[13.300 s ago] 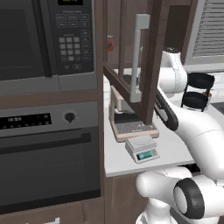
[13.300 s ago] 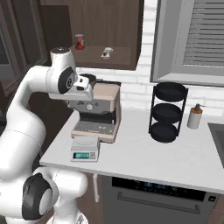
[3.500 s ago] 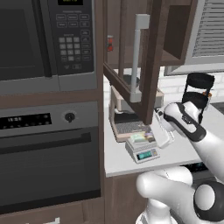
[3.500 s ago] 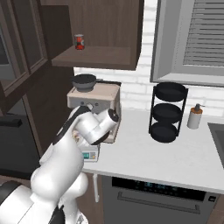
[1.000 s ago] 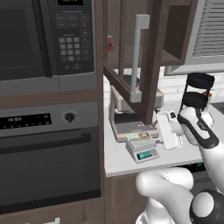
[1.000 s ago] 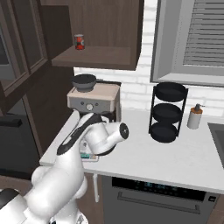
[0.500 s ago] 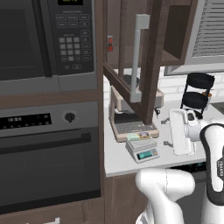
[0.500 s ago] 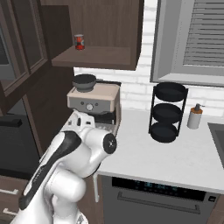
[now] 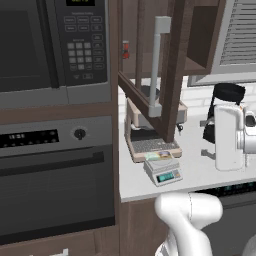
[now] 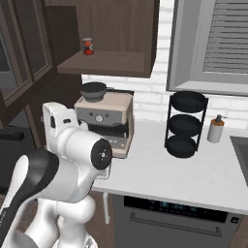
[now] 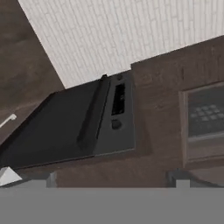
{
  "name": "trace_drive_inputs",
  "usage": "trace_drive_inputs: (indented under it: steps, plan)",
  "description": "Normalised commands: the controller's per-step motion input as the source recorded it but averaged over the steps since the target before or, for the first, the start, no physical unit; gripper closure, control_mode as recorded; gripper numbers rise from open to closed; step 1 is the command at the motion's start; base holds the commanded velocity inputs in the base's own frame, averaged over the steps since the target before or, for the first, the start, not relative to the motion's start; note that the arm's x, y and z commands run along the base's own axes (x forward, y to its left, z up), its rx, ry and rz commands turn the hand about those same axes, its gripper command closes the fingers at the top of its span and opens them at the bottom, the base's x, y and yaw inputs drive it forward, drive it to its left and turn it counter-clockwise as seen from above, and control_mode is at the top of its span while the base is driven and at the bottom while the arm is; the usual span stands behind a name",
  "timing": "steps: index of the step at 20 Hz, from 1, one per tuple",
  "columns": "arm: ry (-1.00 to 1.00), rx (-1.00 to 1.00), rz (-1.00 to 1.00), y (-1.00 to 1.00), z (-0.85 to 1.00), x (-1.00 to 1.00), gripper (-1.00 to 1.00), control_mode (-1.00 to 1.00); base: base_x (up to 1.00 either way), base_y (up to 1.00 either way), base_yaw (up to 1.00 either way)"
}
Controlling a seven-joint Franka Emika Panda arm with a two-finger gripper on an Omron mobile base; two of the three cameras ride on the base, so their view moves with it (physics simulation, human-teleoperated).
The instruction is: Pick the bar and place it on the digital scale for weighing, and close the cabinet.
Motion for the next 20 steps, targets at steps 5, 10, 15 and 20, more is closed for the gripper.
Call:
trace_drive_inputs:
  steps: [5, 10, 15, 20]
  plan:
    - [-0.24, 0.00, 0.01, 0.61, 0.81, -1.00, -1.00, -1.00, 0.00, 0.00, 0.00]
    - [-0.17, 0.07, 0.02, 0.62, 0.52, -0.98, -1.00, -1.00, 0.00, 0.00, 0.00]
    - [-0.04, 0.00, -0.04, 0.96, -0.02, -0.40, -1.00, -1.00, 0.00, 0.00, 0.00]
    - [-0.13, -0.02, -0.36, 1.00, -0.09, -0.21, -1.00, -1.00, 0.00, 0.00, 0.00]
